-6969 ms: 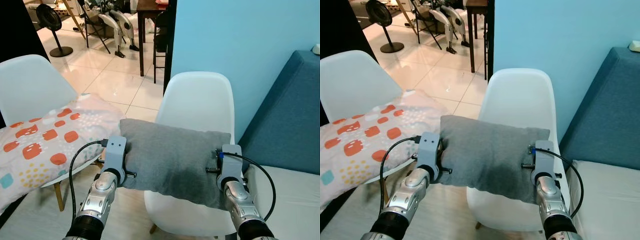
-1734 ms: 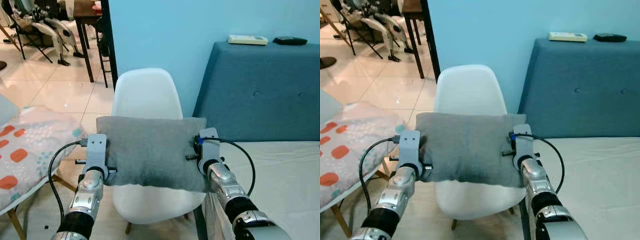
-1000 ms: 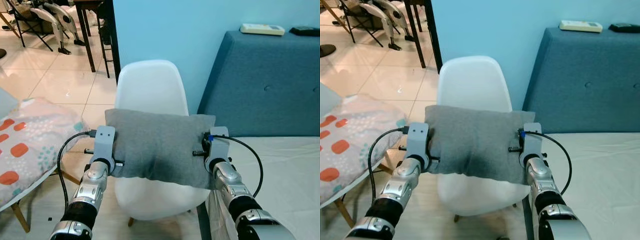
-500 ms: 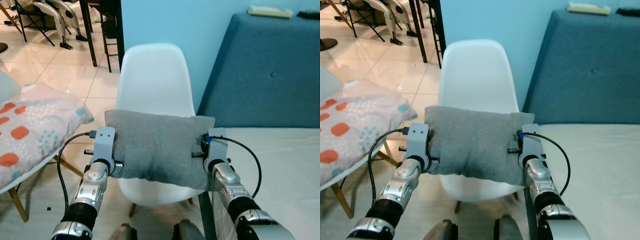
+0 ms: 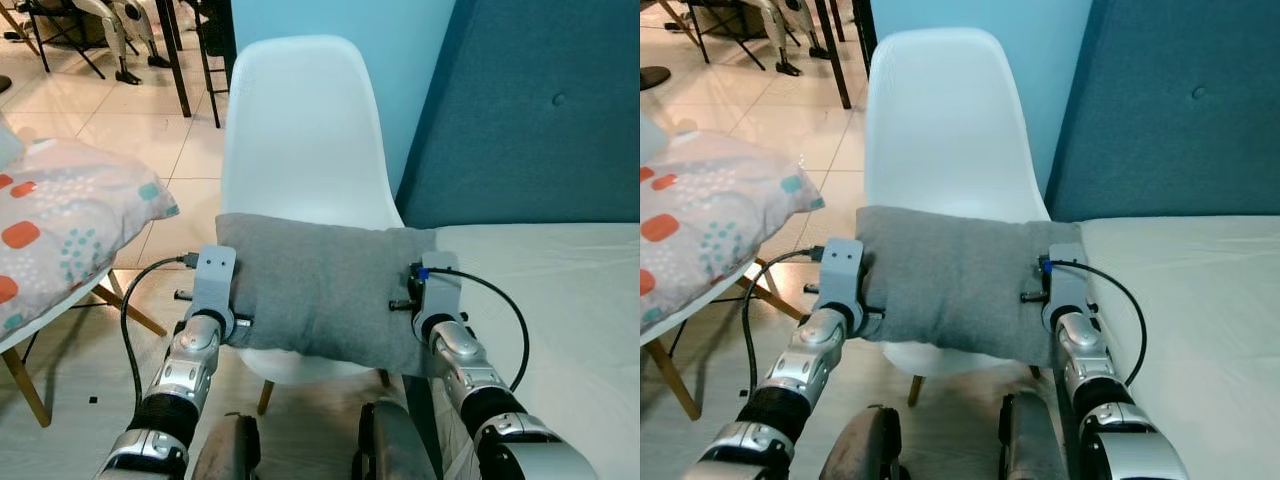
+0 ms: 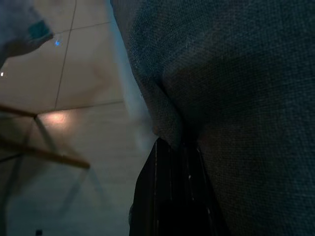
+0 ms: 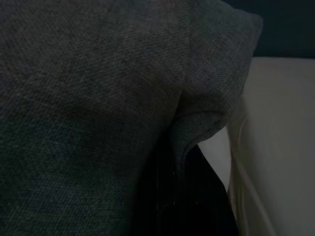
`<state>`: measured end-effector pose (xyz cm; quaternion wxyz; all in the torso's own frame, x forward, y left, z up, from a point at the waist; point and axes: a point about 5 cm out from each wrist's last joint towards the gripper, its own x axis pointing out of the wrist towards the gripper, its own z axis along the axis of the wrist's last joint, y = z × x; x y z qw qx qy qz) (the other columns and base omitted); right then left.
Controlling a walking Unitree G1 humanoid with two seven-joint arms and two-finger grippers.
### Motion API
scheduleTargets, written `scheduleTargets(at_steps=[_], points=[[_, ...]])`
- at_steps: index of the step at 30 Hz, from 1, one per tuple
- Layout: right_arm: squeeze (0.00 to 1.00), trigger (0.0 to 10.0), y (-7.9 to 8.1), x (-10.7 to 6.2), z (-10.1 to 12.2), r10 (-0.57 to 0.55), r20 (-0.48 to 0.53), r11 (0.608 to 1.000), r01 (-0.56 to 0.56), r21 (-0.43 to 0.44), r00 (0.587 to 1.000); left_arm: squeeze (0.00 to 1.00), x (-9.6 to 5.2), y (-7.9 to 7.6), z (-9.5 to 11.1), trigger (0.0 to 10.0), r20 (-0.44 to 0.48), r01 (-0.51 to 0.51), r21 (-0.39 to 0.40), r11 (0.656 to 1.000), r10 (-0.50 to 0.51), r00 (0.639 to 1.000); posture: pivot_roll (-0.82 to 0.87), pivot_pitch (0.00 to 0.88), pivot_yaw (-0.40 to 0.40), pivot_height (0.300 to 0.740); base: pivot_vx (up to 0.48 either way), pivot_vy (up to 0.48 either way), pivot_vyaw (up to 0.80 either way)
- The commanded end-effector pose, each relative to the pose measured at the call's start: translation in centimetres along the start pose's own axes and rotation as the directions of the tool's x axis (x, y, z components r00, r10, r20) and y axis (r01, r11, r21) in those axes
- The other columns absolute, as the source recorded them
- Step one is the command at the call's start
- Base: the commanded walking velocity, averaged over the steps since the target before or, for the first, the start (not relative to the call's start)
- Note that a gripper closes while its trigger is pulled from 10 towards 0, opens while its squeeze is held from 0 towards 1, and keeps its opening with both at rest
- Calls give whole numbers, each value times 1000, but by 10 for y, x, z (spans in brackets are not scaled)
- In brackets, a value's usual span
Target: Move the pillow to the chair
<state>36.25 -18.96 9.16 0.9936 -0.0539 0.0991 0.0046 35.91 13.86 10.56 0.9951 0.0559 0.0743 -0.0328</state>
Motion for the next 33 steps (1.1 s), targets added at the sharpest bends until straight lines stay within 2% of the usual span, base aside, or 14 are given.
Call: scheduleTargets(at_steps=[1,5,7,10,14,17,21,22,28,33], points=[[0,10000,11,4,8,43,18,999,-42,-24,999,0,4,-6,9,10000,41,11,-3,1000,-11,999,31,286,-15,595,0,0,0],[0,10000,10,9,27,62,72,998,-62,-4,995,0,8,-2,17,10000,49,-24,-29,999,26,998,28,312,-16,585,0,0,0],[0,10000,10,10,29,69,79,998,-69,-4,994,0,8,-3,17,10000,47,-24,-32,999,26,999,27,317,-15,580,0,0,0],[0,10000,9,15,43,67,89,996,-61,-73,994,0,10,-2,17,10000,37,-44,-55,998,46,998,27,325,-14,566,0,0,0],[0,10000,11,17,51,80,100,992,-69,-110,992,0,9,-2,12,10000,24,-71,-67,995,73,997,26,331,-17,566,0,0,0],[0,10000,13,18,57,82,122,988,-64,-140,989,0,7,-6,8,10000,18,-59,-87,994,60,998,29,331,-25,566,0,0,0],[0,10000,14,18,59,88,147,982,-61,-176,985,0,6,-14,6,10000,23,2,-62,998,-1,1000,31,328,-31,566,0,0,0],[1000,10000,15,16,56,80,170,986,-53,-156,982,1000,4,-20,5,10000,34,57,-90,994,-54,998,35,326,-30,566,0,0,0],[1000,10000,12,14,49,25,172,990,-1,-138,985,1000,3,-19,3,10000,32,84,-104,991,-81,996,37,312,-20,566,0,0,0],[1000,10000,2,14,57,-28,216,991,55,-123,976,1000,4,-13,5,10000,44,82,-108,991,-78,996,41,292,-12,566,0,0,0]])
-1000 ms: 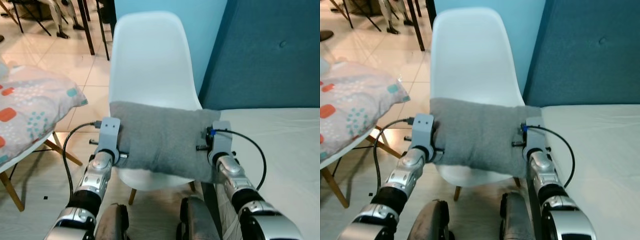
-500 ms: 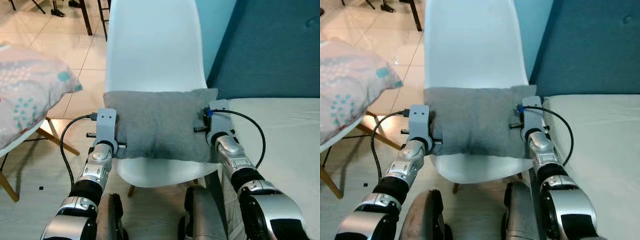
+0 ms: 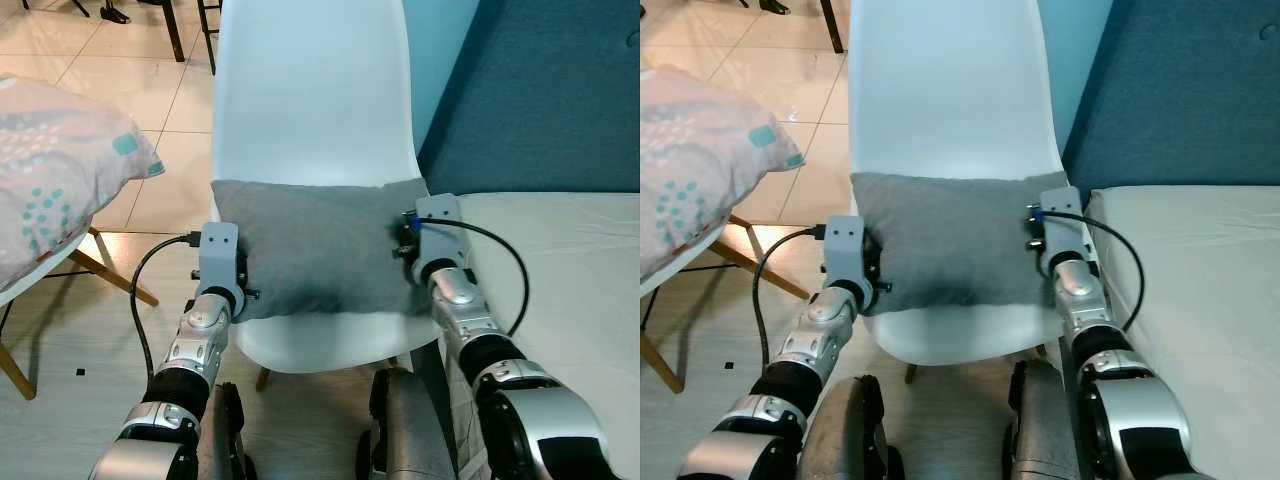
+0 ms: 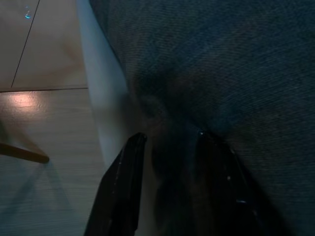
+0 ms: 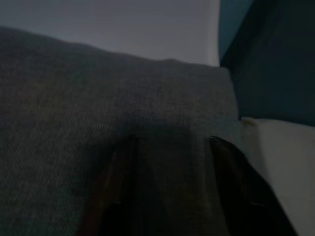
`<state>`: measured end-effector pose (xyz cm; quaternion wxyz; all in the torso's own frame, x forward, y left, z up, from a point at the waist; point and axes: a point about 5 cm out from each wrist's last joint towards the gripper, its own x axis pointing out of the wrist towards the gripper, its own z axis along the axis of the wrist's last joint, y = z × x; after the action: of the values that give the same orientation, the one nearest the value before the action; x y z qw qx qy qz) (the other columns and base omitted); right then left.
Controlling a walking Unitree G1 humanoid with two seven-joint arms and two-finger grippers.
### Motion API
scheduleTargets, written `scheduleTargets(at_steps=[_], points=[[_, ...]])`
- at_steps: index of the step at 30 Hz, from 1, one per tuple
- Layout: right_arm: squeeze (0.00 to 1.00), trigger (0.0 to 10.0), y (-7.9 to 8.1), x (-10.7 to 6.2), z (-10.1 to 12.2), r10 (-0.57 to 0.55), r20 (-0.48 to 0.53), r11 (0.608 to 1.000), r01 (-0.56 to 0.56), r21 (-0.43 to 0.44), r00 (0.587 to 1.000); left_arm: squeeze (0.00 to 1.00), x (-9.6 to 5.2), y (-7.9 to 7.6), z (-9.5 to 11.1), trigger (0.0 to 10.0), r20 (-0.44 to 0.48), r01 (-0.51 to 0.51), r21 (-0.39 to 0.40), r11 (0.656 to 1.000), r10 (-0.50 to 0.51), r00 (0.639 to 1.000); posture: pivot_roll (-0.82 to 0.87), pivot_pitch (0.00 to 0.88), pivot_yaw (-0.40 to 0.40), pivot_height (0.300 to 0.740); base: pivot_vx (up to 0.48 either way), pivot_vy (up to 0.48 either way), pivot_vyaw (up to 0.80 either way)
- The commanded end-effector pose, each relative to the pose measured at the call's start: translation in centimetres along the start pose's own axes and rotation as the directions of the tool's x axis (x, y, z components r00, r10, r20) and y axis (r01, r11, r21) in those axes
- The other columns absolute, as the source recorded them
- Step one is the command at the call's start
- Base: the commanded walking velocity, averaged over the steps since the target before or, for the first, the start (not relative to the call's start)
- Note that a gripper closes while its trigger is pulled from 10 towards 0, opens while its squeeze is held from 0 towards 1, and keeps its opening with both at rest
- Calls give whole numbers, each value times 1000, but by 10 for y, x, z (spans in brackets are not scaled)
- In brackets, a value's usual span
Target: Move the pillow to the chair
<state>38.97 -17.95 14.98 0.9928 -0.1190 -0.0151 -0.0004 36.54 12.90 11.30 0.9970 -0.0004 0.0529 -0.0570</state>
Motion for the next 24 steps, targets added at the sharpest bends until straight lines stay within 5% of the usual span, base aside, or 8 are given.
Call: scheduleTargets(at_steps=[1,8,9,10,11,13,16,24], points=[[1000,10000,-4,-2,-3,-17,0,1000,17,-3,1000,1000,-2,-1,-4,10000,-6,14,-12,1000,-14,1000,42,279,-9,566,0,0,0],[1000,10000,-30,0,4,-174,29,982,176,-76,984,1000,-8,37,-1,10000,8,-148,97,984,148,989,39,201,5,566,0,0,0],[647,10000,-32,-1,4,-194,27,978,195,-67,981,1000,-12,48,-1,10000,18,-201,116,973,200,980,36,188,6,566,0,0,0],[647,10000,-34,-1,4,-208,25,976,209,-60,978,1000,-14,55,0,10000,25,-236,129,963,234,972,36,188,6,566,0,0,0],[0,10000,-33,-3,3,-209,32,978,209,-3,977,0,-19,67,1,10000,41,-287,125,950,284,958,34,158,7,566,0,0,0],[0,10000,-27,-7,-3,-175,27,981,173,86,984,0,-29,84,2,10000,69,-363,94,927,358,931,37,145,6,566,0,0,0],[0,10000,-13,-13,-17,-112,-9,983,112,146,994,0,-36,85,-5,10000,63,-361,74,930,357,932,38,134,5,566,0,0,0],[0,10000,30,-42,-54,50,-78,975,-32,221,996,0,-34,23,-13,10000,30,-87,-1,996,87,996,37,106,15,566,0,0,0]])
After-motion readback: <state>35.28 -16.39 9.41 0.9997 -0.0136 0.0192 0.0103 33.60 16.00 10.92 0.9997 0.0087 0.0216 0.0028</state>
